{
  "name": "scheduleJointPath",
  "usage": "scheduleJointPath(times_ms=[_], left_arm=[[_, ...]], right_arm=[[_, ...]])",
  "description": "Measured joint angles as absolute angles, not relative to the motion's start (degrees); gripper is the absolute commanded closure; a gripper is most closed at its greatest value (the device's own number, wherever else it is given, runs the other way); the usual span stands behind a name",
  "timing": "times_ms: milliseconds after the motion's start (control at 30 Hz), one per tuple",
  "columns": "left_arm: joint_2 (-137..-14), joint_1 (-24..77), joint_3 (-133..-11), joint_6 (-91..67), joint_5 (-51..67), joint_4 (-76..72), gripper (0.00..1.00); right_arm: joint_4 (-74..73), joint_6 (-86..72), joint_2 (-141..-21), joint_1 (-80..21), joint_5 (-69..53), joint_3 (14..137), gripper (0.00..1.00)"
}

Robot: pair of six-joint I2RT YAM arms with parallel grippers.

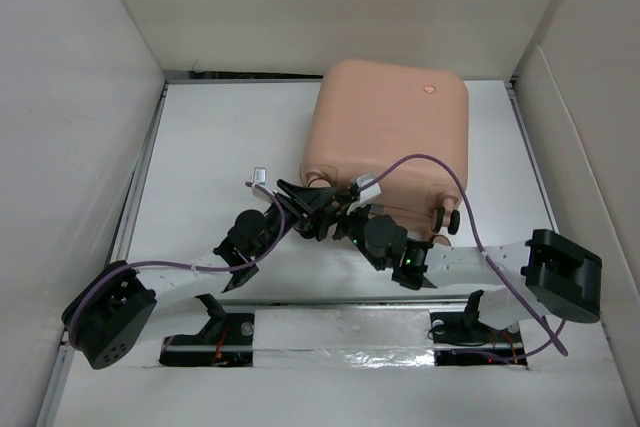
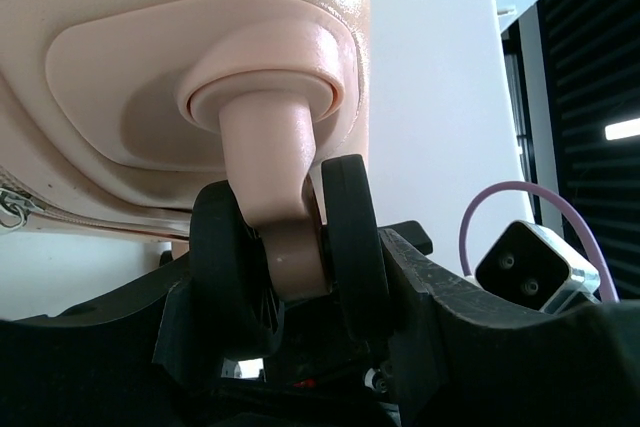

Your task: Pack the luggage

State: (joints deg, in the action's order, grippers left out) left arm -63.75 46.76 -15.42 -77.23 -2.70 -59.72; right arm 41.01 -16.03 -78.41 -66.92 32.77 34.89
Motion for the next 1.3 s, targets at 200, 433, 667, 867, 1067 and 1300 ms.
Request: scheduleJointPath(times_ms=[200, 433, 667, 867, 1067, 1300], left_arm=[[-63.4, 46.9, -15.4, -76.8, -1.3, -59.1, 0.97], [-66.7, 48.8, -16.5, -75.4, 0.7, -63.7, 1.0], [-79.6, 55.0, -22.2, -77.1, 7.7, -70.2, 1.0], [-86.5, 55.3, -25.2, -78.2, 11.4, -75.2, 1.0], [-86.5, 55.2, -25.3, -78.1, 11.5, -75.2, 1.0], [-86.5, 54.2, -25.3, -78.5, 9.8, -75.6, 1.0]], right_arm=[[39.7, -15.1, -77.5, -68.4, 35.4, 34.9, 0.36], [36.3, -16.5, -71.7, -69.5, 39.3, 33.1, 0.7], [23.7, -19.7, -51.2, -70.5, 40.4, 23.1, 0.24], [19.4, -20.9, -44.9, -70.4, 41.3, 21.0, 0.26], [18.1, -19.8, -50.0, -70.5, 42.3, 23.6, 0.26], [20.4, -17.0, -54.5, -70.4, 44.7, 25.8, 0.24]])
